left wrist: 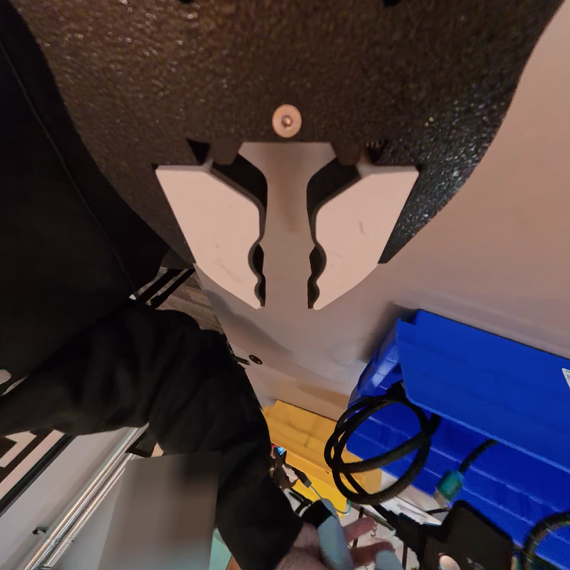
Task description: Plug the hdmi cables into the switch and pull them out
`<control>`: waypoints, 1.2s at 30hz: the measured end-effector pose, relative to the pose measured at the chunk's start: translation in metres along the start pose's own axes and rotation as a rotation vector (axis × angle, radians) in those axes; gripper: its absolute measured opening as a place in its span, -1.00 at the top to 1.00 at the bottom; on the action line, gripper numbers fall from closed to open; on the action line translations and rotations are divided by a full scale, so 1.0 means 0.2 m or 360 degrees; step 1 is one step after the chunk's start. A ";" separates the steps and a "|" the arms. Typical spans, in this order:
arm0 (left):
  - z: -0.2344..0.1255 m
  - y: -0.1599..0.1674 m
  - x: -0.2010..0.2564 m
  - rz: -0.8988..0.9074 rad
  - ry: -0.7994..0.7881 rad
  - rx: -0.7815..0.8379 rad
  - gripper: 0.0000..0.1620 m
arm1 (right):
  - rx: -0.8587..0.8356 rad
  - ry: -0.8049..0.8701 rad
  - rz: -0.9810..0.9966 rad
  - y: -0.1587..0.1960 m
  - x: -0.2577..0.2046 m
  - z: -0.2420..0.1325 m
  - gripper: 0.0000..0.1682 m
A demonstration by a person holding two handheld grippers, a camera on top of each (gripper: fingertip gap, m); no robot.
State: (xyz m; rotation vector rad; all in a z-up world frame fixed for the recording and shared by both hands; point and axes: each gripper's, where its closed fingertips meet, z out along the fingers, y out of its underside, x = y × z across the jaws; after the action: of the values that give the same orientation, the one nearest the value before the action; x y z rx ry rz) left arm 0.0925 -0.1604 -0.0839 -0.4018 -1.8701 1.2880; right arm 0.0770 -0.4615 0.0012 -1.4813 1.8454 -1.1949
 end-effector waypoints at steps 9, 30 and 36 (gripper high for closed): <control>-0.06 -0.03 0.06 -0.0034 0.0155 0.0081 0.70 | -0.0297 0.0060 -0.0344 0.11 -0.26 0.14 0.74; -2.15 -0.11 -0.27 0.0164 -0.1790 -0.0436 0.39 | 0.0528 -0.0610 -0.0003 -0.02 -1.32 -0.23 0.16; -2.23 0.04 -0.83 -0.0632 -0.1624 -0.1031 0.14 | 0.0464 -0.0895 0.0037 0.14 -1.63 -0.16 0.18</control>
State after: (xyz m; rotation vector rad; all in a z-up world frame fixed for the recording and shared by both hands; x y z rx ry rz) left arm 0.5350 0.0146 -0.0980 0.4029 -3.0207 0.5805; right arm 0.1325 -0.1428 -0.0537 -1.4353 1.2528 -0.8697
